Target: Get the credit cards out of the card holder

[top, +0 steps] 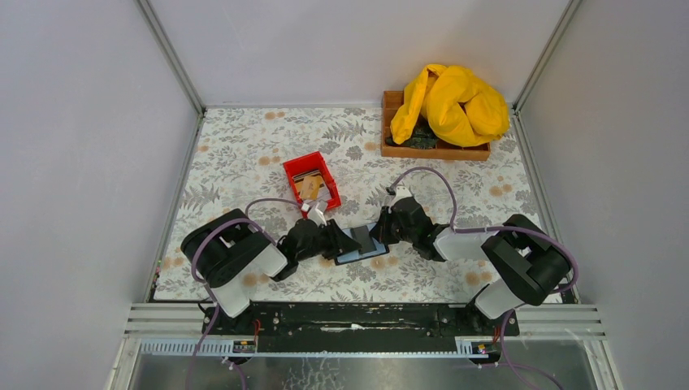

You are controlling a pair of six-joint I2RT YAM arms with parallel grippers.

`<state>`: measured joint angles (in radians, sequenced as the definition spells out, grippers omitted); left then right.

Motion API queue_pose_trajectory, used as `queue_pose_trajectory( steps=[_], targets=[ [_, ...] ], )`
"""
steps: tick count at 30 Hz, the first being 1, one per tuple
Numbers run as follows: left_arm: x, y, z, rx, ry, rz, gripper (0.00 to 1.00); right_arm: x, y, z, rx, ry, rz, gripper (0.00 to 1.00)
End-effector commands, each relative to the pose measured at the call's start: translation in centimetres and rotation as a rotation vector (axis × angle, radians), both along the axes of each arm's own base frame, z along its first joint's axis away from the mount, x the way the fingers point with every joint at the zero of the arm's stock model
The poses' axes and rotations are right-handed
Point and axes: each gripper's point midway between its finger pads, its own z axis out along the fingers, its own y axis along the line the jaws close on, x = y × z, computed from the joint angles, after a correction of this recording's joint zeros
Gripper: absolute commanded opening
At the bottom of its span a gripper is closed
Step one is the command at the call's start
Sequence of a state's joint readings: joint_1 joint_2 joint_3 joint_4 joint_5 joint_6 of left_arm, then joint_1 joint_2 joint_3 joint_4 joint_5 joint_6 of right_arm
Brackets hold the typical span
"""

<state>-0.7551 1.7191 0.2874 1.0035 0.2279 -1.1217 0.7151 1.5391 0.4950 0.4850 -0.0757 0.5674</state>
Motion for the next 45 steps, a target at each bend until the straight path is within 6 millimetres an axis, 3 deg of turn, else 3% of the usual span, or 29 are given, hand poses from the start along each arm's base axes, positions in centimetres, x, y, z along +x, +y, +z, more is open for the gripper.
queue_pose_trajectory(
  steps=[1,9,15,21,34,43,45],
  targets=[
    [0.1,0.4,0.4,-0.018,-0.024,0.014,0.32,0.1,0.1,-0.5,-0.010,0.027,0.007,0.00],
    [0.1,0.3,0.1,-0.025,-0.015,0.010,0.18,0.2,0.0,-0.8,-0.015,0.034,0.005,0.00],
    [-0.2,-0.3,0.7,-0.086,-0.019,-0.010,0.00,0.2,0.0,-1.0,-0.019,0.041,0.007,0.00],
    [-0.3,0.2,0.8,-0.079,-0.024,-0.005,0.00,0.3,-0.2,-1.0,-0.021,0.042,-0.001,0.00],
    [-1.4,4.0,2.3,0.013,-0.080,0.026,0.00,0.4,-0.3,-1.2,-0.026,0.047,0.001,0.00],
    [-1.5,6.0,6.1,0.042,-0.176,0.077,0.00,0.6,-0.2,-1.0,-0.020,0.041,0.007,0.00],
    [-1.7,6.1,6.9,0.029,-0.195,0.075,0.00,0.6,0.1,-0.2,0.004,0.020,0.020,0.00]
  ],
)
